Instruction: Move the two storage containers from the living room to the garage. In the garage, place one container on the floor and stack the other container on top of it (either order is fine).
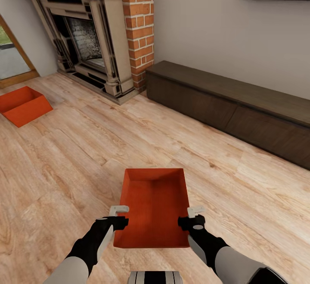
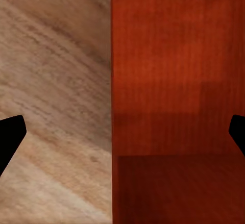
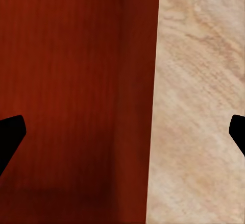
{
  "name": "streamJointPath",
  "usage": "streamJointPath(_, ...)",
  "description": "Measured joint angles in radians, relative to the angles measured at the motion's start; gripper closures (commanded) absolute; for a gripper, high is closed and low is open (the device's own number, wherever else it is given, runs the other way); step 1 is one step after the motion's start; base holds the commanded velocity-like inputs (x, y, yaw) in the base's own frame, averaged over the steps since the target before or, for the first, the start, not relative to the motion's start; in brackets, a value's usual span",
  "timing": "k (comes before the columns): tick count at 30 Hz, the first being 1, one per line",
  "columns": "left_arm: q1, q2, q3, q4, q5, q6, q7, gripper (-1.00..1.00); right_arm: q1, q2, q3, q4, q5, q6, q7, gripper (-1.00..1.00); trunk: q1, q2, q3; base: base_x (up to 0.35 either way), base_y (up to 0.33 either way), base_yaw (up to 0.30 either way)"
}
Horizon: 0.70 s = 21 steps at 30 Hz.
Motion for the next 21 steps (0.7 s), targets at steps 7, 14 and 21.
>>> streamJointPath(7, 0.0, -0.001, 0.0, 0.0, 0.0, 0.0, 0.001, -1.0, -0.036, 0.0, 0.0, 0.002, -0.005, 0.061, 0.001, -1.0, 0.004, -0.007, -0.003, 0.0, 0.0, 0.0)
streamJointPath(14, 0.0, -0.001, 0.0, -0.002, 0.004, 0.002, 0.0, -1.0, -0.055, 0.0, -0.001, 0.007, -0.008, 0.1, 0.001, -1.0, 0.031, -0.056, -0.025, 0.0, 0.0, 0.0)
streamJointPath(21, 0.0, -0.002, 0.001, -0.063, 0.005, 0.061, -0.001, -1.0, -0.089, -0.001, -0.001, 0.018, -0.047, 0.168, 0.002, -1.0, 0.057, -0.105, -0.047, 0.0, 0.0, 0.0)
